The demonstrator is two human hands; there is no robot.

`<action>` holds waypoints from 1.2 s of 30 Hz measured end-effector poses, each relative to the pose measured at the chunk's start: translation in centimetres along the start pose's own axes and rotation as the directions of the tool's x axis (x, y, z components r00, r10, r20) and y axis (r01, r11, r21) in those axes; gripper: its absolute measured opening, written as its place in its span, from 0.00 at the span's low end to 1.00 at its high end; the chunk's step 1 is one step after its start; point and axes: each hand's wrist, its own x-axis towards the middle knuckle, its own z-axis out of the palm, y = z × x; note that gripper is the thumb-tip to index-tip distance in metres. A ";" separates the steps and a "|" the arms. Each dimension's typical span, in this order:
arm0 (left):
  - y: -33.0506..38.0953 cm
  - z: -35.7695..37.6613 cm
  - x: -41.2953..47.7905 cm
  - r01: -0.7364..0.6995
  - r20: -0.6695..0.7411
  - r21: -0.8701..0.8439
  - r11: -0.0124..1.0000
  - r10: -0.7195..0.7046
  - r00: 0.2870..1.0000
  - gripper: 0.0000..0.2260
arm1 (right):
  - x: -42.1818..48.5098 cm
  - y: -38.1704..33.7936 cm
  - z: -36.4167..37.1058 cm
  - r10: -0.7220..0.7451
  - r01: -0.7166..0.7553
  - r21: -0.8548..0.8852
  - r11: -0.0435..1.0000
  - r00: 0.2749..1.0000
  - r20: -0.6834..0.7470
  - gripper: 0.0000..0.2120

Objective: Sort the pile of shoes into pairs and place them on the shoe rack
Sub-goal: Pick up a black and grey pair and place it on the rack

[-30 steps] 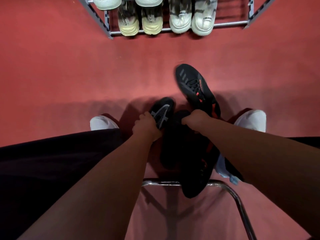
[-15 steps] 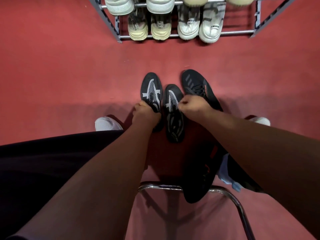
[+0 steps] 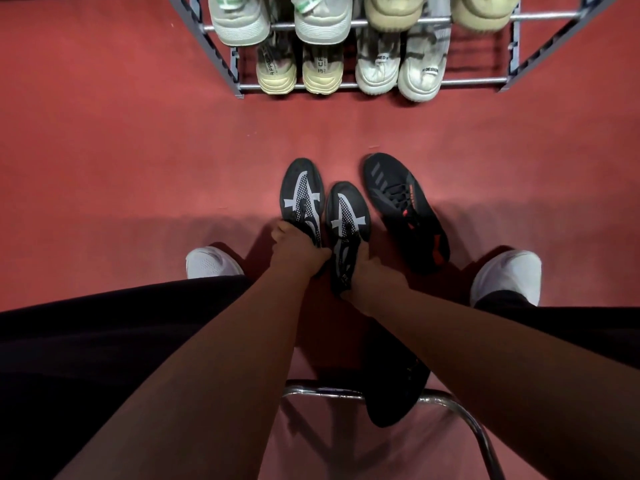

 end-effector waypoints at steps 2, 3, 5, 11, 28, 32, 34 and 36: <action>0.1 0.3 -0.3 -0.003 -0.020 -0.010 1.000 0.003 1.000 0.57 | 0.5 0.3 -0.3 -0.011 0.011 -0.018 1.000 1.000 -0.024 0.48; 0.1 0.4 -0.4 -0.011 -0.025 0.002 1.000 0.011 1.000 0.58 | 0.6 0.4 -0.5 -0.018 0.018 -0.008 1.000 1.000 -0.008 0.48; 0.0 0.4 -0.7 -0.029 -0.031 0.025 0.999 0.029 0.999 0.58 | 0.7 0.5 -0.9 -0.025 0.024 0.035 0.999 0.999 0.037 0.52; -0.8 -0.1 -0.6 -0.029 -0.127 0.018 0.999 0.031 0.991 0.45 | 0.5 -0.5 -0.5 0.017 -0.019 0.130 0.991 1.000 0.018 0.68; -3.3 -1.1 0.7 -0.016 -0.155 0.164 0.986 0.042 0.987 0.41 | 2.3 -1.2 -1.2 0.078 -0.052 0.156 0.986 0.983 -0.166 0.67; -3.2 -1.0 0.5 0.029 -0.145 0.160 0.987 -0.005 0.989 0.44 | 2.7 -0.3 -2.3 0.127 -0.104 0.105 0.989 0.963 -0.237 0.62; -3.0 -1.2 0.4 0.057 -0.133 0.152 0.987 -0.037 0.990 0.47 | 2.5 -0.5 -2.1 0.136 -0.134 0.028 0.991 0.951 -0.279 0.60; -2.9 -1.1 0.4 0.079 -0.125 0.145 0.986 -0.061 0.990 0.48 | 2.4 -0.7 -1.4 0.128 -0.141 -0.029 0.990 0.950 -0.285 0.60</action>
